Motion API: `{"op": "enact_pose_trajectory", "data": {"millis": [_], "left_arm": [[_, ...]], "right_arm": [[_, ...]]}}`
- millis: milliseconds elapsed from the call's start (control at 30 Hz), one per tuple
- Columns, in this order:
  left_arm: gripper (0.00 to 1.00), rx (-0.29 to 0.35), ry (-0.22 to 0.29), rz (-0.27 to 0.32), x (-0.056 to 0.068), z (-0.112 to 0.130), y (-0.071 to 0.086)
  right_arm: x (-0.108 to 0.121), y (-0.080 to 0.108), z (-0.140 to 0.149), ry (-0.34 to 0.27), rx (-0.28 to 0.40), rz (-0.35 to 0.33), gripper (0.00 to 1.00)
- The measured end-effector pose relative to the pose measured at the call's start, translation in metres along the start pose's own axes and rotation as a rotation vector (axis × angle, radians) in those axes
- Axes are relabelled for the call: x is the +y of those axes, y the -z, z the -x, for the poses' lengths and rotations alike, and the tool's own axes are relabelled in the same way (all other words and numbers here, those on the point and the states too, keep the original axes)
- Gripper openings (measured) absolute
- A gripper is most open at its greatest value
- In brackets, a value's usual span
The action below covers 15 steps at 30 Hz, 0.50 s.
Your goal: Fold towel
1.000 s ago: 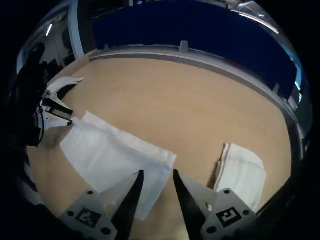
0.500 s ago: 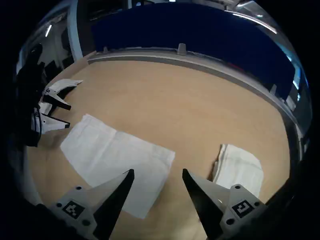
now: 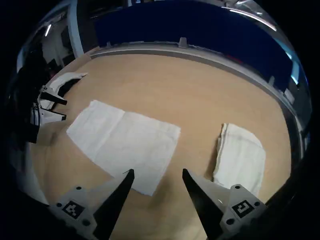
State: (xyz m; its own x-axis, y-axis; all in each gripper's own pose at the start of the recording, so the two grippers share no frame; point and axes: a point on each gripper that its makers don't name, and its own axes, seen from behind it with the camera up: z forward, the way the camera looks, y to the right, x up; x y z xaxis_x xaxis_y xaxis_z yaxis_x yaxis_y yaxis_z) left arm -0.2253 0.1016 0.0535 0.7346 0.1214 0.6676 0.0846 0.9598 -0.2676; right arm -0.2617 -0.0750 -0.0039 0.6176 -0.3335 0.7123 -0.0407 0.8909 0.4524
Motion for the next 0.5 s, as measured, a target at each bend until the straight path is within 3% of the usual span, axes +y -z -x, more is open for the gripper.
{"op": "enact_pose_trajectory", "data": {"millis": [267,500], "left_arm": [[0.96,-0.017,0.063,-0.020,0.006,0.041,0.025],[0.96,-0.018,0.109,-0.037,0.005,0.056,0.032]], "right_arm": [[-0.010,0.011,0.027,0.002,-0.031,-0.012,0.93],[-0.011,0.015,0.033,0.009,-0.036,-0.011,0.93]]}}
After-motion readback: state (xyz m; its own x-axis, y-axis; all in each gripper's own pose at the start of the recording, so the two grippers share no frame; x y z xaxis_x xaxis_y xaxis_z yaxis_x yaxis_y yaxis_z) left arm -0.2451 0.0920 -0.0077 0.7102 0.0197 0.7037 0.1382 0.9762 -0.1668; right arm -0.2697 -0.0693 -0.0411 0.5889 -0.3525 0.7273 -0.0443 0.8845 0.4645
